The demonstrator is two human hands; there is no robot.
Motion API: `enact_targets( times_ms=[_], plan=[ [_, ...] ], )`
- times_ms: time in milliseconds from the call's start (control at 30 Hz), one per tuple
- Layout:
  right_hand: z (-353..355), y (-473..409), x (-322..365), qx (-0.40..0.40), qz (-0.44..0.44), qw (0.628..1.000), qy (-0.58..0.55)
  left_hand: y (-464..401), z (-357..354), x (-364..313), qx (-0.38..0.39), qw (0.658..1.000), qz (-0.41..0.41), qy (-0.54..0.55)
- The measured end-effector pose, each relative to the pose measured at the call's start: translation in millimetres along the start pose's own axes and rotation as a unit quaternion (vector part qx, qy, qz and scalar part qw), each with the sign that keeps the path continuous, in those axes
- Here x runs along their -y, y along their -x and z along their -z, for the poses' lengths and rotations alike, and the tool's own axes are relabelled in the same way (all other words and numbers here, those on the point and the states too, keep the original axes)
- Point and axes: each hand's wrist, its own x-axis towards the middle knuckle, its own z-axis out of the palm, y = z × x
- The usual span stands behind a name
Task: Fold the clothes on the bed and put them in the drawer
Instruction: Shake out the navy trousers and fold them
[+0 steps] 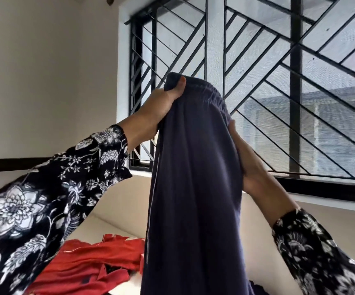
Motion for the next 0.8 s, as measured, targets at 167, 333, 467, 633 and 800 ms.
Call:
enact_targets(
  times_ms=[167,333,467,633,800],
  plan=[
    [1.9,-1.6,24.0,-0.05,0.049,0.996,0.058,2.8,24.6,0.8,0.002,0.984,-0.019,-0.175],
    [-10.4,9.0,66.0,-0.102,0.119,0.955,0.253,6.4,41.4,-10.6,0.039,0.941,-0.056,-0.333],
    [-22.2,8.5,97.6,-0.142,0.168,0.879,0.422,2.5,42.2,-33.7,0.022,0.884,-0.088,-0.458],
    [-24.5,-17.2,124.8,-0.152,0.037,0.729,0.666,-18.2,30.2,-36.2,0.004,0.944,0.112,-0.31],
    [1.5,-44.5,101.7,-0.126,-0.13,0.835,0.519,-37.6,16.2,23.2,-0.027,0.983,0.171,-0.064]
  ],
)
